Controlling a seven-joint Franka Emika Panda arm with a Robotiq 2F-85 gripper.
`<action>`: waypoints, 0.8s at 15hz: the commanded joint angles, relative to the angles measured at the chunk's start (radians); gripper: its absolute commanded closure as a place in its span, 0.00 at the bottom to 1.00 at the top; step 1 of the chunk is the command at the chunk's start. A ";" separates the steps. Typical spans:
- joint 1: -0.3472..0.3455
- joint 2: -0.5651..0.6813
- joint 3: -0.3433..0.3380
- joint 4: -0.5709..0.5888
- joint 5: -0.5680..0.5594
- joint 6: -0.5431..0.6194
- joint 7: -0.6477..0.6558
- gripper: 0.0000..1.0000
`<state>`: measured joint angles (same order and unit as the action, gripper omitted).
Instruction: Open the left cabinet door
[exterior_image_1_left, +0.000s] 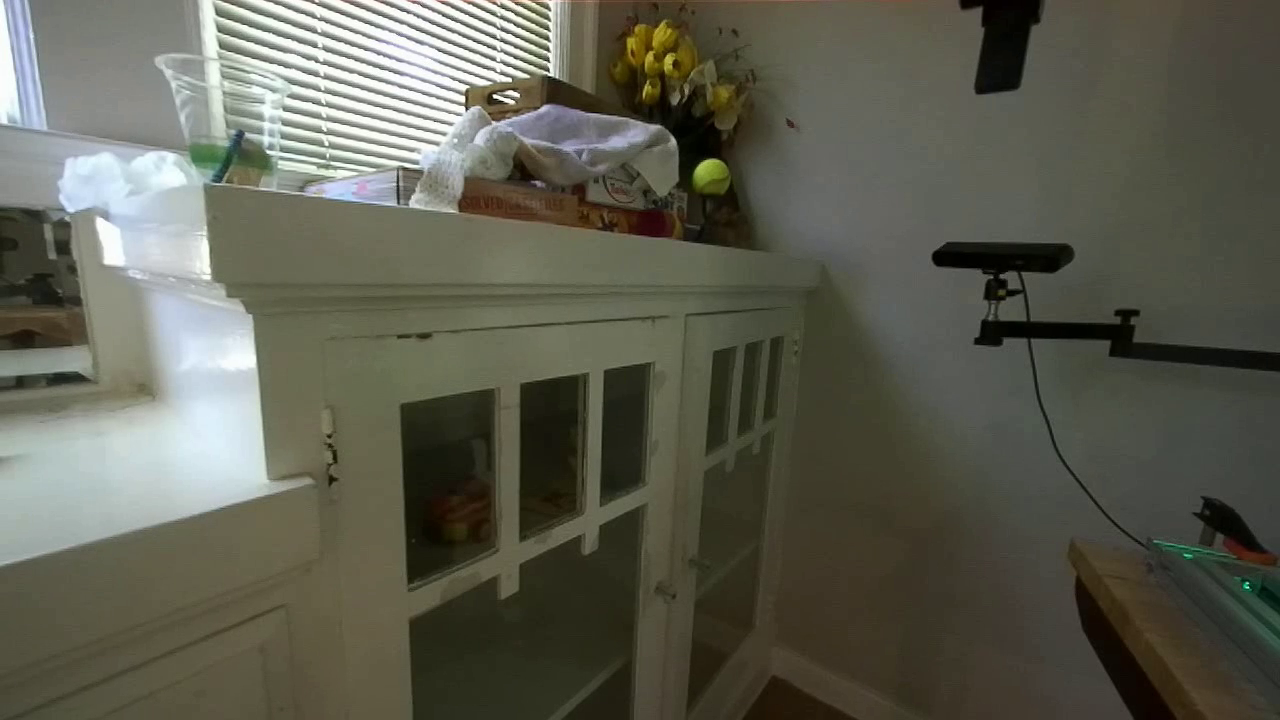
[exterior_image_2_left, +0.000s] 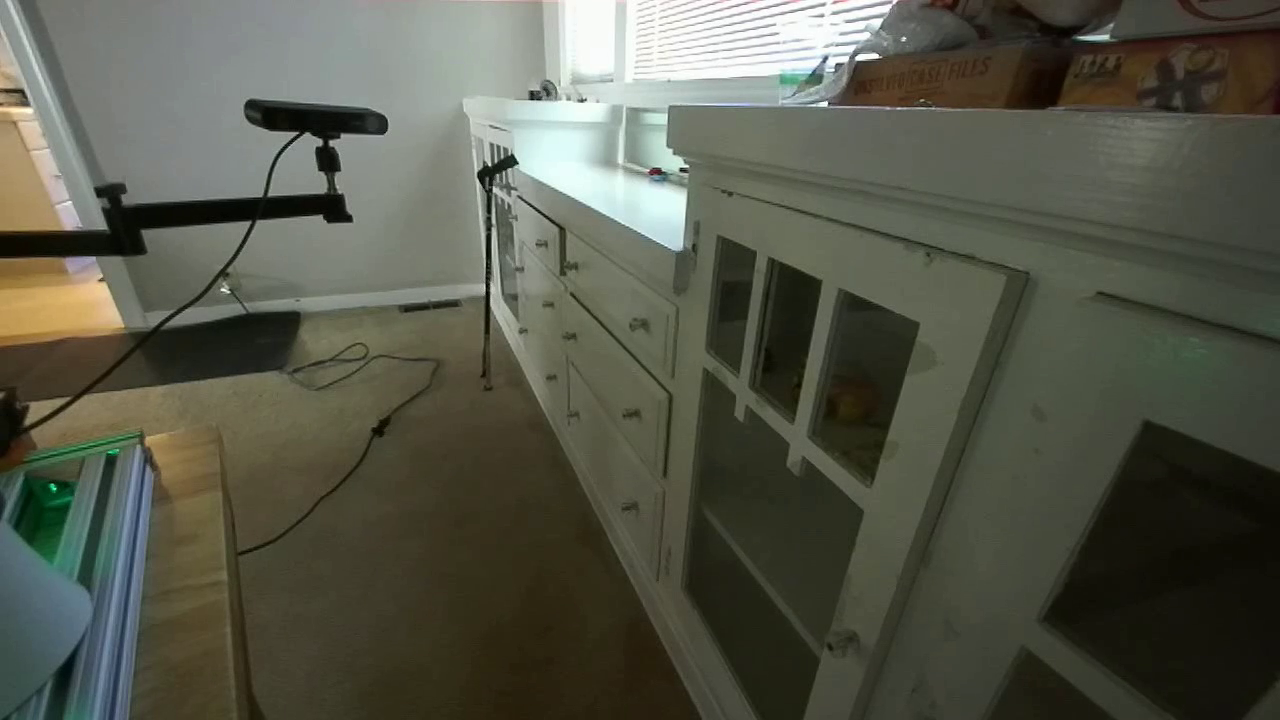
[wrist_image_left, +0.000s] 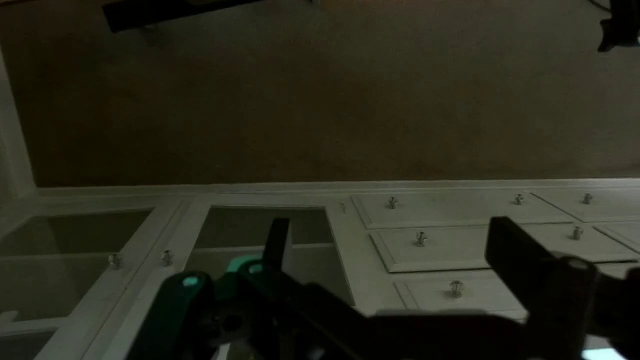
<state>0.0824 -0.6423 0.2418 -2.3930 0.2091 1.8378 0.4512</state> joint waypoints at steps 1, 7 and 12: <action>-0.005 0.054 -0.056 0.005 -0.031 0.044 -0.149 0.00; -0.028 0.154 -0.206 0.012 -0.057 0.170 -0.451 0.00; -0.065 0.215 -0.311 -0.016 -0.068 0.388 -0.627 0.00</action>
<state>0.0361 -0.4611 -0.0296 -2.3990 0.1541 2.1098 -0.1018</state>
